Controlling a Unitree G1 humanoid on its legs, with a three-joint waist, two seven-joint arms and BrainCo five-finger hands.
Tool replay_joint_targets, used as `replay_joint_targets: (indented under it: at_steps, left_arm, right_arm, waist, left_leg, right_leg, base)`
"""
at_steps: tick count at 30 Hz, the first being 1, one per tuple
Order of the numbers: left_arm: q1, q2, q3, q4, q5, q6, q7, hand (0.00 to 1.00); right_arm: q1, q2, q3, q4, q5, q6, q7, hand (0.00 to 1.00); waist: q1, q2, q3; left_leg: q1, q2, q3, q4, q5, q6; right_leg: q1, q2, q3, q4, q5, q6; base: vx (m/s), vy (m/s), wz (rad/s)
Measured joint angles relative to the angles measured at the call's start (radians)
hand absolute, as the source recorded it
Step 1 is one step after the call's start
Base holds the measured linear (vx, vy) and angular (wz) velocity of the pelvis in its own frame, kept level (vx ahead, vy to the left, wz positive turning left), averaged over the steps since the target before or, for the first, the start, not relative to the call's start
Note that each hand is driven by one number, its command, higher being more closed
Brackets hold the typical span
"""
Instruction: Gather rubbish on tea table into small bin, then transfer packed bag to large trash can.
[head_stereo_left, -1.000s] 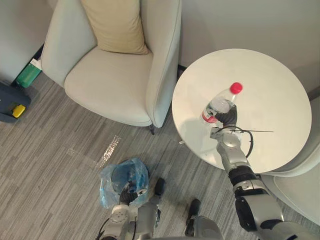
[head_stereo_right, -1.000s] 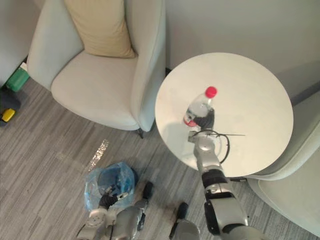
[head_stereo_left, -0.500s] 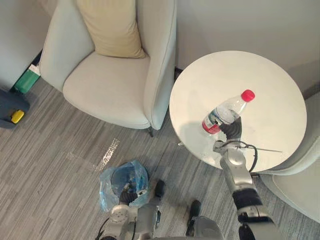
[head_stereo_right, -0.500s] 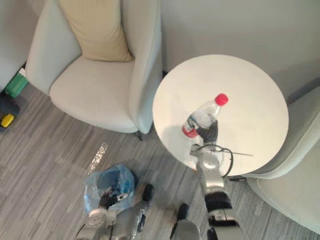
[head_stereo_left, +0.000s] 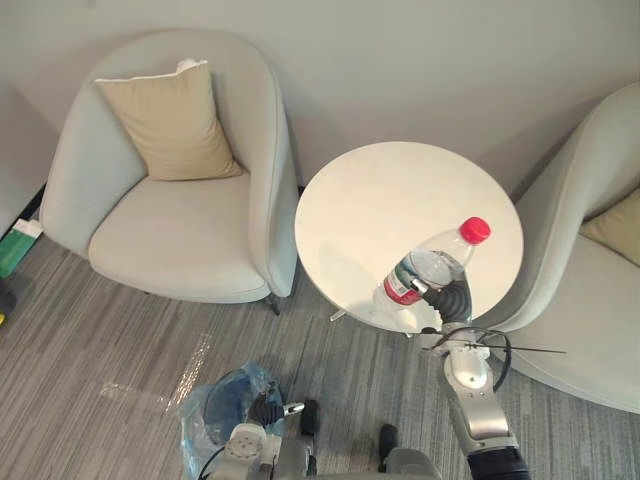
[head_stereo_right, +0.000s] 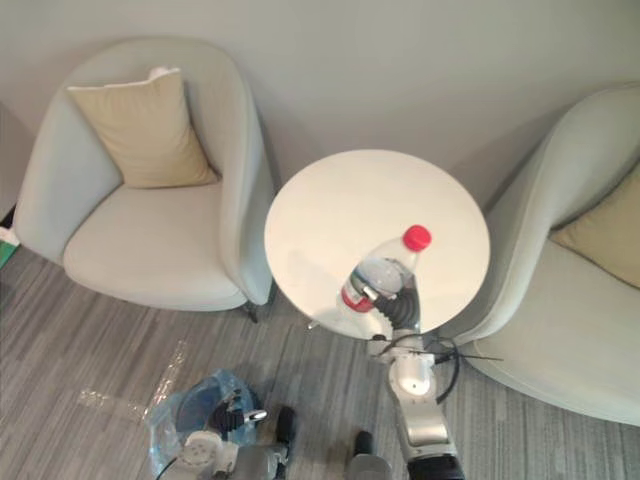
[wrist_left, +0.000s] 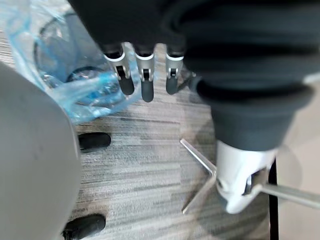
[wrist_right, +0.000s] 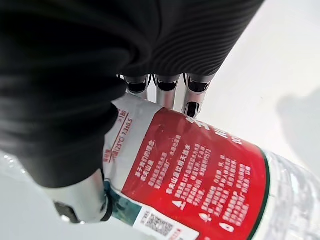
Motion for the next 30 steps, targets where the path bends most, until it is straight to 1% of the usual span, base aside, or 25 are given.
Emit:
replay_joint_targets:
  at_steps: [1,5,7,10,11,12,13,14,15,16,17,18,19,20,21,22,23,24,25,26,28,29,30]
  left_arm:
    - [0.0,0.0,-0.001,0.0,0.0,0.0,0.0,0.0]
    - [0.001,-0.002,-0.018,0.009,0.0,0.001,0.001,0.0]
    - [0.001,-0.002,-0.02,0.011,0.0,0.001,0.001,0.0]
    - [-0.001,-0.006,-0.025,0.017,0.0,-0.001,0.0,0.0]
    - [-0.002,-0.011,-0.029,0.012,0.0,-0.003,0.001,0.0]
    - [-0.001,-0.013,-0.031,0.0,0.0,-0.003,0.001,0.0]
    - [0.0,-0.013,-0.034,-0.007,0.0,-0.004,0.001,0.0]
    - [-0.001,-0.007,-0.04,-0.021,0.0,-0.005,0.0,0.0]
    - [-0.004,-0.002,-0.038,-0.024,0.0,-0.002,0.0,0.0]
    - [-0.007,-0.004,-0.038,-0.026,0.002,-0.002,0.0,0.0]
    - [-0.007,-0.01,-0.039,-0.023,0.005,-0.001,-0.003,0.0]
    - [-0.003,-0.025,-0.04,-0.01,0.015,0.001,-0.007,0.0]
    - [-0.002,-0.031,-0.04,-0.008,0.025,0.001,-0.008,0.0]
    - [-0.004,-0.045,-0.052,-0.006,0.045,0.001,-0.009,0.0]
    - [-0.005,-0.048,-0.061,-0.006,0.051,0.001,-0.01,0.0]
    - [-0.013,-0.056,-0.09,-0.006,0.066,0.001,-0.015,0.0]
    - [-0.021,-0.059,-0.102,-0.004,0.074,0.001,-0.02,0.0]
    - [-0.023,-0.053,-0.103,-0.002,0.08,0.002,-0.019,0.0]
    - [-0.004,-0.033,-0.104,0.004,0.082,0.007,-0.019,0.0]
    - [0.005,-0.029,-0.103,0.007,0.081,0.007,-0.018,0.0]
    - [0.017,-0.016,-0.076,-0.001,0.078,0.006,-0.011,0.0]
    - [0.017,-0.013,-0.075,0.0,0.078,0.006,-0.008,0.0]
    - [0.018,-0.004,-0.075,0.006,0.078,0.006,-0.002,0.0]
  right_arm:
    - [0.008,0.0,0.008,-0.018,-0.023,-0.002,0.002,1.0]
    - [0.009,-0.001,0.033,-0.021,-0.025,-0.01,0.005,1.0]
    - [0.009,-0.002,0.037,-0.02,-0.025,-0.01,0.005,1.0]
    - [0.01,-0.014,0.04,-0.01,-0.025,-0.01,0.004,1.0]
    - [0.001,-0.036,0.041,-0.01,-0.025,-0.011,0.002,1.0]
    - [-0.011,-0.048,0.048,-0.002,-0.026,-0.011,0.0,1.0]
    - [-0.017,-0.052,0.051,0.004,-0.026,-0.01,-0.002,1.0]
    - [-0.041,-0.056,0.055,0.042,-0.033,-0.008,-0.005,1.0]
    - [-0.064,-0.058,0.06,0.077,-0.041,-0.006,-0.008,1.0]
    - [-0.069,-0.064,0.06,0.085,-0.047,-0.004,-0.009,1.0]
    - [-0.076,-0.081,0.061,0.1,-0.06,0.003,-0.011,1.0]
    - [-0.069,-0.102,0.06,0.106,-0.061,0.006,-0.012,1.0]
    - [-0.067,-0.107,0.054,0.106,-0.061,0.009,-0.013,1.0]
    - [-0.063,-0.122,0.024,0.106,-0.061,0.012,-0.016,1.0]
    - [-0.063,-0.126,0.013,0.106,-0.062,0.012,-0.02,1.0]
    - [-0.064,-0.131,-0.023,0.106,-0.061,0.012,-0.032,1.0]
    - [-0.065,-0.124,-0.05,0.108,-0.061,0.016,-0.037,1.0]
    - [-0.069,-0.112,-0.062,0.123,-0.061,0.022,-0.041,1.0]
    - [-0.076,-0.059,-0.059,0.177,-0.062,0.031,-0.039,1.0]
    - [-0.075,-0.048,-0.054,0.188,-0.062,0.032,-0.039,1.0]
    - [-0.071,-0.002,-0.026,0.202,-0.062,0.036,-0.031,1.0]
    - [-0.072,0.003,-0.024,0.202,-0.062,0.036,-0.031,1.0]
    - [-0.071,0.011,-0.021,0.203,-0.062,0.036,-0.03,1.0]
  waist:
    - [0.0,0.001,0.0]
    - [-0.007,0.004,-0.007]
    - [-0.007,0.007,-0.008]
    - [-0.007,0.019,-0.003]
    - [-0.003,0.035,-0.003]
    - [-0.001,0.046,0.0]
    - [0.001,0.05,0.002]
    - [0.008,0.057,0.006]
    - [0.001,0.046,0.008]
    - [0.004,0.047,0.007]
    - [0.001,0.043,0.008]
    - [-0.015,0.055,0.0]
    - [-0.024,0.057,-0.001]
    - [-0.051,0.066,-0.009]
    - [-0.059,0.071,-0.013]
    - [-0.068,0.087,-0.023]
    - [-0.068,0.099,-0.03]
    - [-0.062,0.085,-0.025]
    - [-0.051,0.04,-0.026]
    - [-0.05,0.034,-0.03]
    - [-0.042,0.022,-0.04]
    - [-0.04,0.023,-0.04]
    - [-0.039,0.026,-0.041]
  left_leg:
    - [0.006,0.004,0.011,0.0,-0.002,-0.002]
    - [0.011,0.017,0.025,0.003,-0.003,-0.004]
    - [0.011,0.02,0.024,0.006,-0.003,-0.005]
    - [-0.012,0.019,-0.002,0.054,-0.01,-0.014]
    - [-0.073,0.025,-0.012,0.113,-0.015,-0.023]
    - [-0.128,0.027,-0.015,0.175,-0.014,-0.024]
    - [-0.147,0.029,-0.014,0.196,-0.011,-0.03]
    - [-0.169,0.027,-0.026,0.188,0.03,-0.087]
    - [-0.179,0.038,0.037,0.233,-0.002,-0.056]
    - [-0.192,0.046,0.085,0.305,-0.041,-0.005]
    - [-0.195,0.088,0.241,0.509,-0.169,0.063]
    - [-0.125,0.143,0.379,0.567,-0.231,0.054]
    - [-0.096,0.161,0.417,0.557,-0.24,0.048]
    - [-0.01,0.193,0.493,0.476,-0.254,0.026]
    - [0.011,0.2,0.502,0.438,-0.248,0.014]
    - [0.064,0.204,0.5,0.301,-0.23,-0.048]
    - [0.085,0.192,0.481,0.196,-0.225,-0.086]
    - [0.095,0.185,0.47,0.138,-0.218,-0.096]
    - [0.103,0.155,0.448,0.122,-0.191,-0.087]
    - [0.107,0.15,0.443,0.122,-0.19,-0.086]
    - [0.123,0.112,0.422,0.114,-0.181,-0.07]
    - [0.12,0.107,0.421,0.109,-0.179,-0.066]
    - [0.117,0.093,0.413,0.091,-0.168,-0.05]
  right_leg:
    - [0.001,0.003,0.009,0.0,0.004,-0.002]
    - [0.003,0.016,0.024,-0.003,0.014,-0.01]
    - [0.006,0.019,0.021,-0.007,0.016,-0.012]
    - [0.027,0.02,-0.008,-0.011,0.018,-0.016]
    - [-0.006,0.027,-0.027,0.027,0.009,-0.027]
    - [-0.036,0.036,-0.034,0.056,0.003,-0.036]
    - [-0.045,0.04,-0.039,0.064,0.002,-0.039]
    - [-0.05,0.052,-0.058,0.056,0.009,-0.065]
    - [-0.069,0.016,-0.117,0.049,0.025,-0.084]
    - [-0.08,0.009,-0.129,0.061,0.026,-0.086]
    - [-0.089,-0.01,-0.163,0.079,0.027,-0.088]
    - [-0.079,-0.024,-0.214,0.073,0.038,-0.093]
    - [-0.076,-0.028,-0.235,0.07,0.041,-0.092]
    - [-0.076,-0.041,-0.307,0.071,0.046,-0.087]
    - [-0.079,-0.041,-0.33,0.072,0.049,-0.083]
    - [-0.093,-0.039,-0.383,0.071,0.062,-0.074]
    - [-0.102,-0.034,-0.416,0.065,0.076,-0.069]
    - [-0.102,-0.036,-0.441,0.061,0.09,-0.065]
    - [-0.074,-0.055,-0.444,0.031,0.12,-0.051]
    - [-0.064,-0.058,-0.445,0.024,0.125,-0.046]
    - [-0.031,-0.085,-0.438,-0.007,0.154,-0.03]
    - [-0.032,-0.089,-0.436,-0.007,0.157,-0.028]
    - [-0.04,-0.1,-0.435,-0.003,0.161,-0.026]
  base:
    - [-0.01,-0.015,-0.24]
    - [-0.01,-0.02,-0.14]
    - [-0.02,-0.029,0.02]
    - [-0.05,-0.036,0.34]
    - [-0.1,-0.041,0.44]
    - [-0.15,-0.053,0.43]
    - [-0.17,-0.075,0.47]
    - [-0.24,-0.064,0.64]
    - [-0.25,-0.052,0.65]
    - [-0.26,-0.056,0.69]
    - [-0.17,-0.061,0.84]
    - [-0.14,-0.051,0.99]
    - [-0.11,0.035,1.51]
    - [-0.11,0.077,1.3]
    - [-0.15,0.132,1.72]
    - [-0.16,0.19,1.33]
    - [-0.16,0.215,1.36]
    - [-0.2,0.263,1.01]
    - [-0.16,0.199,0.66]
    - [-0.17,0.201,0.5]
    - [-0.16,0.152,0.15]
    - [-0.17,0.117,0.03]
    - [-0.1,0.05,0.07]
